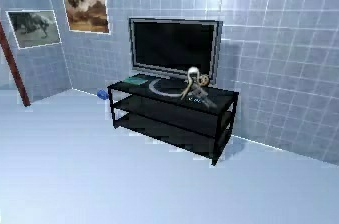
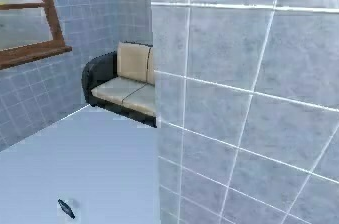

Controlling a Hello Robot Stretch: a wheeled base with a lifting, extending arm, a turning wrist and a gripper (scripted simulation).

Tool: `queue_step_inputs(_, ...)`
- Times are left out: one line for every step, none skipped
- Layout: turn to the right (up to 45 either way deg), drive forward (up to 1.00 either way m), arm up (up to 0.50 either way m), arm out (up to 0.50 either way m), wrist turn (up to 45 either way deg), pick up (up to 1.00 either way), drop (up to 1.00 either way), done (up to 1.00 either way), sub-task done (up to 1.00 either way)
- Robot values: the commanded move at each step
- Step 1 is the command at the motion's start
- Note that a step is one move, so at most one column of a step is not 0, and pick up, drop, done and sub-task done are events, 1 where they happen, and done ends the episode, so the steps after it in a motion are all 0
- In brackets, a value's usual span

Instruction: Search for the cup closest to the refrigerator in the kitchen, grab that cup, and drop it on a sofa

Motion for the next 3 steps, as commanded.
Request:
queue_step_inputs(-30.0,0.00,0.00,0.00,0.0,0.00,0.00,0.00,0.00)
queue_step_inputs(0.0,0.15,0.00,0.00,0.0,0.00,0.00,0.00,0.00)
queue_step_inputs(3.0,0.00,0.00,0.00,0.0,0.00,0.00,0.00,0.00)
